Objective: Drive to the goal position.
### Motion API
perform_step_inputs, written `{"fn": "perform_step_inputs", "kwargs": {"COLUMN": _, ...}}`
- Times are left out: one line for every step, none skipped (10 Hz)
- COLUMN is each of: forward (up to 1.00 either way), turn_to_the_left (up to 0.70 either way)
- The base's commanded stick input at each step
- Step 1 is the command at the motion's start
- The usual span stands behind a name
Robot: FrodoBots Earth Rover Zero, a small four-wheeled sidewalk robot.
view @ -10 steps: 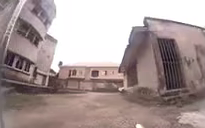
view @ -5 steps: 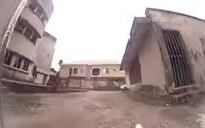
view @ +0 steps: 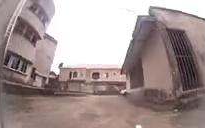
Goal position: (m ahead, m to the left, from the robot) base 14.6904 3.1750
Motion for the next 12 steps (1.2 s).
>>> {"fn": "perform_step_inputs", "kwargs": {"forward": 0.84, "turn_to_the_left": 0.03}}
{"fn": "perform_step_inputs", "kwargs": {"forward": 0.84, "turn_to_the_left": 0.03}}
{"fn": "perform_step_inputs", "kwargs": {"forward": 0.84, "turn_to_the_left": 0.03}}
{"fn": "perform_step_inputs", "kwargs": {"forward": 0.84, "turn_to_the_left": 0.03}}
{"fn": "perform_step_inputs", "kwargs": {"forward": 0.84, "turn_to_the_left": 0.03}}
{"fn": "perform_step_inputs", "kwargs": {"forward": 0.84, "turn_to_the_left": 0.03}}
{"fn": "perform_step_inputs", "kwargs": {"forward": 0.84, "turn_to_the_left": 0.03}}
{"fn": "perform_step_inputs", "kwargs": {"forward": 0.84, "turn_to_the_left": 0.03}}
{"fn": "perform_step_inputs", "kwargs": {"forward": 0.84, "turn_to_the_left": 0.03}}
{"fn": "perform_step_inputs", "kwargs": {"forward": 0.84, "turn_to_the_left": 0.03}}
{"fn": "perform_step_inputs", "kwargs": {"forward": 0.84, "turn_to_the_left": 0.03}}
{"fn": "perform_step_inputs", "kwargs": {"forward": 0.84, "turn_to_the_left": 0.03}}
